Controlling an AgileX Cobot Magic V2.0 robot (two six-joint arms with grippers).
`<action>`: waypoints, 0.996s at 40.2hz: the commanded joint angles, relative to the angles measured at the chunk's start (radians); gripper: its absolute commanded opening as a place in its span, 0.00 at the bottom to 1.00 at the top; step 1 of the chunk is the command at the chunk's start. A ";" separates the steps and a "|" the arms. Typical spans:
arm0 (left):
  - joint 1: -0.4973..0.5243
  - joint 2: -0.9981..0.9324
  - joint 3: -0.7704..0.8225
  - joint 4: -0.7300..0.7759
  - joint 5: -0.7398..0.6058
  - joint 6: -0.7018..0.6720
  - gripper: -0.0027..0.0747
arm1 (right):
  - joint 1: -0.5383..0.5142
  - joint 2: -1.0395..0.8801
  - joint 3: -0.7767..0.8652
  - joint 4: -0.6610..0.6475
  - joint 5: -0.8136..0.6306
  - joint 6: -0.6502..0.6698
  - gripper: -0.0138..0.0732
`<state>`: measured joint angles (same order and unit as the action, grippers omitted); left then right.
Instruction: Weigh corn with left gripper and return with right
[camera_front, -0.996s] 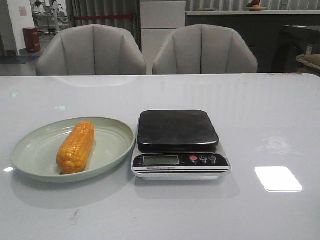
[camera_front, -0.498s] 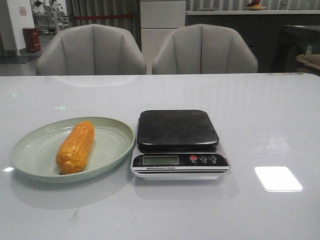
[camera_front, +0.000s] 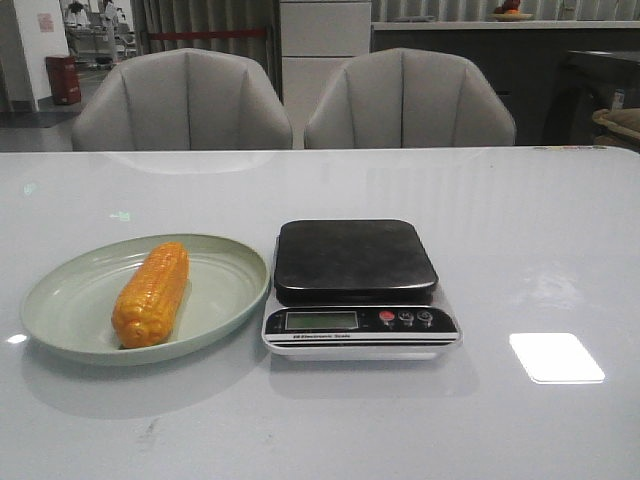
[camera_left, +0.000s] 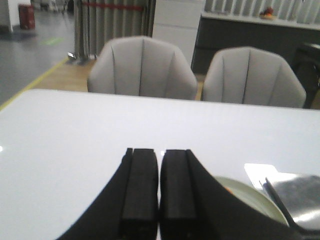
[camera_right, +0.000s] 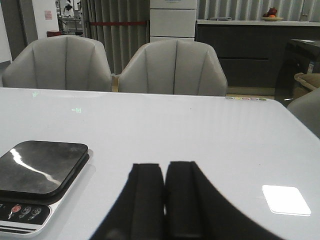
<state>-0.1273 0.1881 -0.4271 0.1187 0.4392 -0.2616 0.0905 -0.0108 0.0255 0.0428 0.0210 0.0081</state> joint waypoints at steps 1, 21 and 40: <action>-0.019 0.033 -0.023 -0.014 -0.052 -0.008 0.21 | -0.003 -0.020 0.005 -0.011 -0.074 -0.008 0.34; -0.102 0.173 -0.032 -0.014 -0.030 -0.008 0.74 | -0.003 -0.020 0.005 -0.011 -0.074 -0.008 0.34; -0.186 0.588 -0.217 -0.089 0.011 -0.008 0.83 | -0.003 -0.020 0.005 -0.011 -0.074 -0.008 0.34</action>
<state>-0.2911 0.7195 -0.5824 0.0437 0.5276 -0.2616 0.0905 -0.0108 0.0255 0.0428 0.0210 0.0081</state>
